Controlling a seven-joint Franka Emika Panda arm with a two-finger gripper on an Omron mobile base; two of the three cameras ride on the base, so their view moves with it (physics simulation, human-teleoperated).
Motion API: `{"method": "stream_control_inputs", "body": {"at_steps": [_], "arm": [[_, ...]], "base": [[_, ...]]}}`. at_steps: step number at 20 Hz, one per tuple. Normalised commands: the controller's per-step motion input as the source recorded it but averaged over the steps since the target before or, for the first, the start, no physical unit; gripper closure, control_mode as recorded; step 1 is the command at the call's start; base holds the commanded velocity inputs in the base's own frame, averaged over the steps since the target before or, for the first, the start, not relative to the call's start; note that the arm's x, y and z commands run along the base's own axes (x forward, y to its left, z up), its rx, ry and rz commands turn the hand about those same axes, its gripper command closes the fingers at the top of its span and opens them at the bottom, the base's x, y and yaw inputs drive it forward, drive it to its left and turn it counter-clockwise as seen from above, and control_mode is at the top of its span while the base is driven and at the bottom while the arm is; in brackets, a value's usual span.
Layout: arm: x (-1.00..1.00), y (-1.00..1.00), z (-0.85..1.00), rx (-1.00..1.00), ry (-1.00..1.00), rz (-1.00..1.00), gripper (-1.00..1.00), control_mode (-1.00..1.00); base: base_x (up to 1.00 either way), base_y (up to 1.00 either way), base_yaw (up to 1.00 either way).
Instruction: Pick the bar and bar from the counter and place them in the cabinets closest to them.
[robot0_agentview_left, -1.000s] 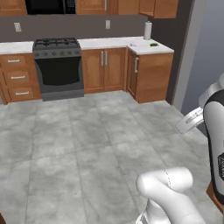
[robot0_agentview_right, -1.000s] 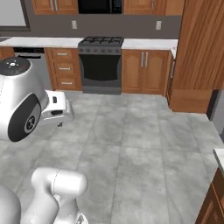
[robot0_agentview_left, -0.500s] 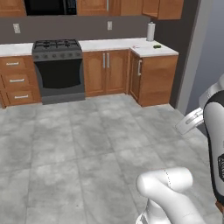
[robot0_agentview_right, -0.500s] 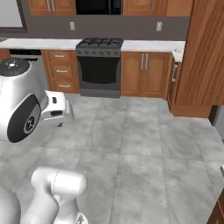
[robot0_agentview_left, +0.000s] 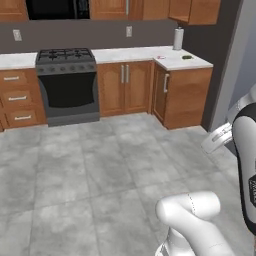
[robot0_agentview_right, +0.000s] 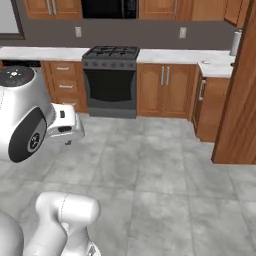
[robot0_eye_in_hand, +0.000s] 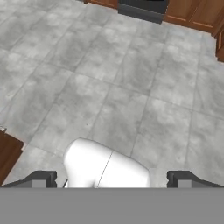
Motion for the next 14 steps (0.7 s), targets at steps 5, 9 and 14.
{"method": "stream_control_inputs", "body": {"at_steps": [5, 9, 14], "arm": [[0.0, 0.0, 0.0, 0.0, 0.0, 0.0, -1.0, 1.0], [0.0, 0.0, 0.0, 0.0, 0.0, 0.0, -1.0, 1.0], [0.0, 0.0, 0.0, 0.0, 0.0, 0.0, -1.0, 1.0]], "base": [[0.72, 0.11, 0.0], [0.74, 0.11, 0.0], [0.76, 0.12, 0.0]]}}
